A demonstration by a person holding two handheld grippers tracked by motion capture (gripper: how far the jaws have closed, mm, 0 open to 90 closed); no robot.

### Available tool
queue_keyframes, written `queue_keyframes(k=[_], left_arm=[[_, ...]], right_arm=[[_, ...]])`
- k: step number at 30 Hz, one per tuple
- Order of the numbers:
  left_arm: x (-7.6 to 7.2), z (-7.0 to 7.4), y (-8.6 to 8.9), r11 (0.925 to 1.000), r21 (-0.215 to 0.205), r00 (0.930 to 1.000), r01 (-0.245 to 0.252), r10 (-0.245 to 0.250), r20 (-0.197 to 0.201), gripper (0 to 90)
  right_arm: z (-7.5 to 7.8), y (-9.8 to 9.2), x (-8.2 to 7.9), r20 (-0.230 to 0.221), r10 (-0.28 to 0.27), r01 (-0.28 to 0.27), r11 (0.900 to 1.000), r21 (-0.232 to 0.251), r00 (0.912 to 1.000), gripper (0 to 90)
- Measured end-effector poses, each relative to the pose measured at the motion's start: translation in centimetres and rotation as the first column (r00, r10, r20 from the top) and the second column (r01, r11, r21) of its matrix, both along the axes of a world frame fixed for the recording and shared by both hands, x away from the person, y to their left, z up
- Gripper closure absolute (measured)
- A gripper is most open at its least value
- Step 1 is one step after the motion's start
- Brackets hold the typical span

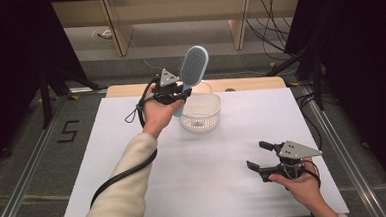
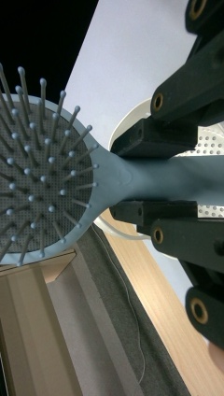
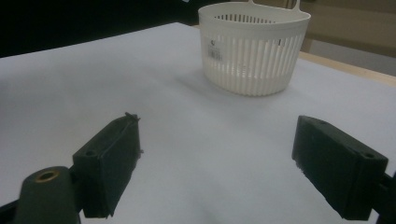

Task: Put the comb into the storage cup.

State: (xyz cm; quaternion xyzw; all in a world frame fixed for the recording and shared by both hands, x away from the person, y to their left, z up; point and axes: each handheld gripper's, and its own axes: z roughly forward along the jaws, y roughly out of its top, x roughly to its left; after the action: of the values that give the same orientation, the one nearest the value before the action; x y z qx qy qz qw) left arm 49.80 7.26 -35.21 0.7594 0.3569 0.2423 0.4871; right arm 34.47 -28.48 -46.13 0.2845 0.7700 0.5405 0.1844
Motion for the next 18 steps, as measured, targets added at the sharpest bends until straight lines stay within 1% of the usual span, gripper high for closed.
queue_keyframes(k=[18], left_arm=[[0.52,-0.16,-0.68,1.0,0.002,1.0,0.005,-0.005,-0.004,70.0]], right_arm=[[-0.02,-0.05,0.0,0.001,-0.002,0.002,1.0,-0.001,1.0,16.4]])
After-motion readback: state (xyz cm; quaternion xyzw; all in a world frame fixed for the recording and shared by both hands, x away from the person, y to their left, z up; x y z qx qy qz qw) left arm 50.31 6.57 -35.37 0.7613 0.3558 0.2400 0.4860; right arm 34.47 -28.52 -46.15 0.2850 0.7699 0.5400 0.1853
